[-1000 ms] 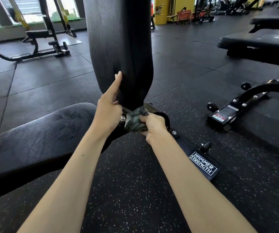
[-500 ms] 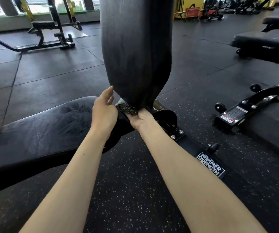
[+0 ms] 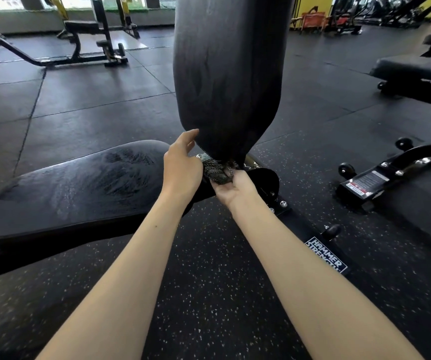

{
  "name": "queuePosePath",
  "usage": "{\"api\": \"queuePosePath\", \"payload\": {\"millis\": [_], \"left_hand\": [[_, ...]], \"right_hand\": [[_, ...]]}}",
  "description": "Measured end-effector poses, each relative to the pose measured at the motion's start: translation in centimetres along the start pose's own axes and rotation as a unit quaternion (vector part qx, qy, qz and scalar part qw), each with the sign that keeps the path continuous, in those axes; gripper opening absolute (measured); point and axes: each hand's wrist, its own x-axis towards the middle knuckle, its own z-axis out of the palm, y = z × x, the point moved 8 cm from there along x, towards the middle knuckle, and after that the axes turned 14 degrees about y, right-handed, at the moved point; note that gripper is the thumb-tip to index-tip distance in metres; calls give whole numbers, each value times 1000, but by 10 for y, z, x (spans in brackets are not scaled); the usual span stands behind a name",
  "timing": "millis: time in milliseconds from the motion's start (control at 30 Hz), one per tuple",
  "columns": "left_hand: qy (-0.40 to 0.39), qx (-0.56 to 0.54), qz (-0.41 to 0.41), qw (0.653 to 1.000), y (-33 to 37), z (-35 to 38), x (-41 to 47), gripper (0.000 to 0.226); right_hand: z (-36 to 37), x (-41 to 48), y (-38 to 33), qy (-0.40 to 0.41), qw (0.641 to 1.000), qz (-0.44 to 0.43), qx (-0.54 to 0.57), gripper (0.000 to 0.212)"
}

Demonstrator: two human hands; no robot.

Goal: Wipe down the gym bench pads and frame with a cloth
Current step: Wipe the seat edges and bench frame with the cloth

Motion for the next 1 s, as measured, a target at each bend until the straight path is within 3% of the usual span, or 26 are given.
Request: {"api": "queuePosePath", "payload": {"millis": [167, 667, 800, 867, 933, 1000], "left_hand": [[-3, -4, 1, 1000, 9, 3, -10, 71], [23, 1, 51, 998, 44, 13, -28, 67], [53, 37, 73, 995, 51, 9, -33, 66], [61, 33, 76, 995, 54, 7, -34, 67], [70, 26, 80, 994, 57, 8, -33, 67], [85, 25, 79, 993, 61, 9, -32, 68]], "right_hand": [[-23, -20, -14, 22, 999, -16, -17, 34], [-20, -67, -70, -25, 993, -100, -59, 16], [-16, -95, -117, -55, 975, -211, -26, 21], [-9, -122, -153, -36, 917, -387, -85, 19], [10, -163, -179, -10, 788, -584, -197, 21], [37, -200, -178, -16, 636, -719, -280, 21]]}}
